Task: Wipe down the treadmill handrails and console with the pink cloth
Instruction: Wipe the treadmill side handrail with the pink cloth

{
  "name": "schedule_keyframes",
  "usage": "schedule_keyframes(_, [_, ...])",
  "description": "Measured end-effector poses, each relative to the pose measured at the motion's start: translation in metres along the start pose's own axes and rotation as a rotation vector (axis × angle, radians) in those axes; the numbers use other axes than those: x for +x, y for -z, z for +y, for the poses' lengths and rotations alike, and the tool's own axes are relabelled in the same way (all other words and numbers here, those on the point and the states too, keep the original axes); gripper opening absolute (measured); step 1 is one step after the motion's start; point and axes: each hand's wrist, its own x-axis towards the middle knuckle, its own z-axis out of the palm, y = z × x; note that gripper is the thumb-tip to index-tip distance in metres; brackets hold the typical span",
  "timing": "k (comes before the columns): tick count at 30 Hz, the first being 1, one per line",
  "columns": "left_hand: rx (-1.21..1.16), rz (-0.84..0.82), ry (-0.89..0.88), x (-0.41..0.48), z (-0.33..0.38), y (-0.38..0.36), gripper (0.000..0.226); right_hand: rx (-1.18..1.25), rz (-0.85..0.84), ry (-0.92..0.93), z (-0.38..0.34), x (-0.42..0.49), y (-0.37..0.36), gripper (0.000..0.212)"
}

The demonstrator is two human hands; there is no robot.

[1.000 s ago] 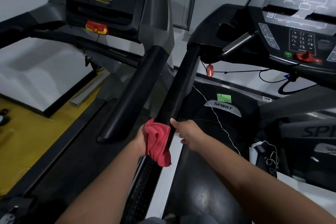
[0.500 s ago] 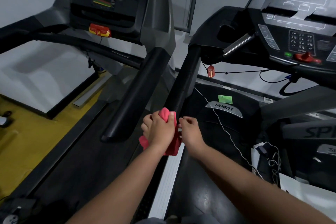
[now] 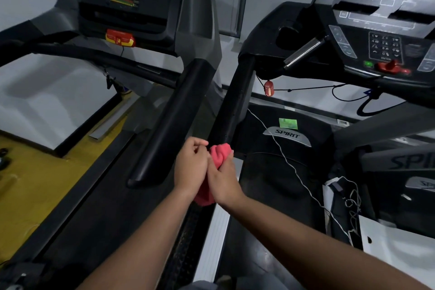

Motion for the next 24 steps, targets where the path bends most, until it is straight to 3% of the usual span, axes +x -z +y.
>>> schedule_keyframes(2, [-0.038,0.001,0.026,0.004,-0.003,0.002,0.020,0.040,0.029,-0.057,-0.005,0.002,-0.003,0.106])
schedule_keyframes(7, [0.026,-0.004,0.104,0.009,-0.016,-0.003,0.011,0.287,-0.079,-0.306,-0.009,0.005,0.018,0.043])
schedule_keyframes(9, [0.040,-0.037,0.200,0.015,-0.025,-0.007,0.010,0.417,-0.098,-0.392,-0.006,0.006,0.025,0.040])
schedule_keyframes(12, [-0.007,-0.174,0.332,0.019,-0.037,-0.015,0.038,0.623,-0.123,-0.485,-0.003,0.007,0.027,0.048])
schedule_keyframes(14, [-0.062,-0.226,0.418,0.018,-0.039,-0.018,0.068,0.644,-0.125,-0.517,-0.008,0.007,0.028,0.049])
schedule_keyframes(15, [-0.059,-0.227,0.440,0.018,-0.037,-0.019,0.071,0.620,-0.096,-0.531,-0.009,0.008,0.028,0.047])
schedule_keyframes(21, [0.089,-0.175,0.400,0.023,-0.033,-0.025,0.053,0.285,0.123,-0.167,-0.009,0.002,0.022,0.022])
schedule_keyframes(24, [0.236,-0.180,0.294,0.023,-0.035,-0.027,0.048,-0.058,0.185,0.058,-0.013,-0.002,0.026,0.015])
